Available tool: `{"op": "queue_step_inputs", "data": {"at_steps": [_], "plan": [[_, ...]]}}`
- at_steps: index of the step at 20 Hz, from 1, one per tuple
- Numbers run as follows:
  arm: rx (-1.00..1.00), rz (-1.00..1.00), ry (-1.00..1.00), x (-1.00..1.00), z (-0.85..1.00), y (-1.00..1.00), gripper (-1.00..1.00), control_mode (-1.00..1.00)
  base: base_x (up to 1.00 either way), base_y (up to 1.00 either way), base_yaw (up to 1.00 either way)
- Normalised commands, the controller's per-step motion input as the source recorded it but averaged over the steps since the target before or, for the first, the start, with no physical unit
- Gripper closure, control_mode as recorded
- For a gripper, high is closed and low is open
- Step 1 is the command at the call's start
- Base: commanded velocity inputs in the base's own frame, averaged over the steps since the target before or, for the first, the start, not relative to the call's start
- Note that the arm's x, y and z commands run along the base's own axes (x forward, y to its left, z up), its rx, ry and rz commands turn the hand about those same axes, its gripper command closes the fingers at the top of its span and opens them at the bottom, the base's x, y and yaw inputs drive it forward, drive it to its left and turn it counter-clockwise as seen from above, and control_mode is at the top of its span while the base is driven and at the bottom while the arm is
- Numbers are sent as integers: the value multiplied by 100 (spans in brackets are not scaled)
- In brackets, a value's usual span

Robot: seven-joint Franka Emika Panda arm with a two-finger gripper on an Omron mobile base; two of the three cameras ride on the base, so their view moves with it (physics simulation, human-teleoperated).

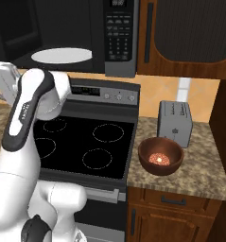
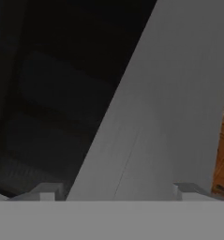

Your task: Open the microwave, place the bowl with waffle inside the microwave, then close the microwave door and turn it on.

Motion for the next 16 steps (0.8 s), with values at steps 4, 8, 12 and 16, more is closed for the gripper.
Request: {"op": "queue_step_inputs", "data": {"at_steps": [4, 8, 12, 16], "plan": [[-11, -8, 0, -47, 2, 97, -100, -100, 0, 0, 0], [-11, -7, 0, -36, 5, 99, -100, -100, 0, 0, 0], [-6, -8, 0, -18, 11, 84, -100, -100, 0, 0, 0], [-2, -9, 0, -1, 5, 69, -100, -100, 0, 0, 0]]}}
